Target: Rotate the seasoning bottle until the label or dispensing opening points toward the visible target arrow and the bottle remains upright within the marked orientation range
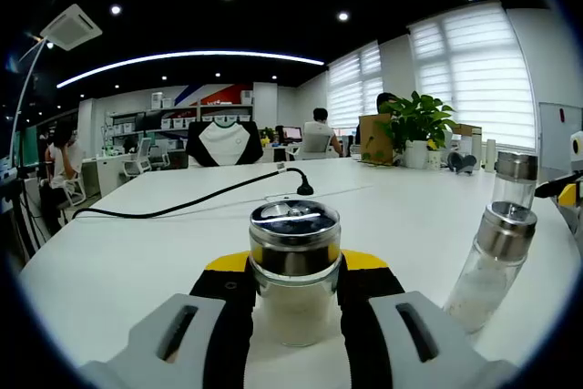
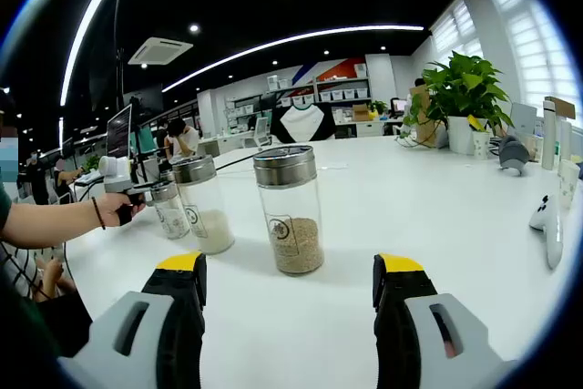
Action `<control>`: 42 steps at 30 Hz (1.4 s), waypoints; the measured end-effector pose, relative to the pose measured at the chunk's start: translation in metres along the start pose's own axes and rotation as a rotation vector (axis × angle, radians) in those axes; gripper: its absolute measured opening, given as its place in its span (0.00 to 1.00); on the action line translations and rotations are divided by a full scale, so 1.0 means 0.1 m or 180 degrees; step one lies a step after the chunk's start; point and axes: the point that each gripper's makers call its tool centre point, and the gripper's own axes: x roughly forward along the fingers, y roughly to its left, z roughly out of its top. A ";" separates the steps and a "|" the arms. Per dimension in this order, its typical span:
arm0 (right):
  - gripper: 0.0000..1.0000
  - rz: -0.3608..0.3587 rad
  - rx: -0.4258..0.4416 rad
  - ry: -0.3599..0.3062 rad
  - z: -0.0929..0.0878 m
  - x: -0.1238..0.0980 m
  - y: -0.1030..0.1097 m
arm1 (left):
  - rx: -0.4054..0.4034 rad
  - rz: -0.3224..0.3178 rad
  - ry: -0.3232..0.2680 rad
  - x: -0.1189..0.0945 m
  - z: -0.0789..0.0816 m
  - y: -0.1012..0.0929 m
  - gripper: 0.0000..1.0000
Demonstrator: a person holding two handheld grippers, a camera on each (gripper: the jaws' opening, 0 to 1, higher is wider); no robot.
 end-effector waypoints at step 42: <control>0.76 -0.0021 -0.0111 0.0039 -0.02 -0.02 0.07 | 0.0018 -0.0021 -0.0110 -0.86 -0.06 -0.56 0.36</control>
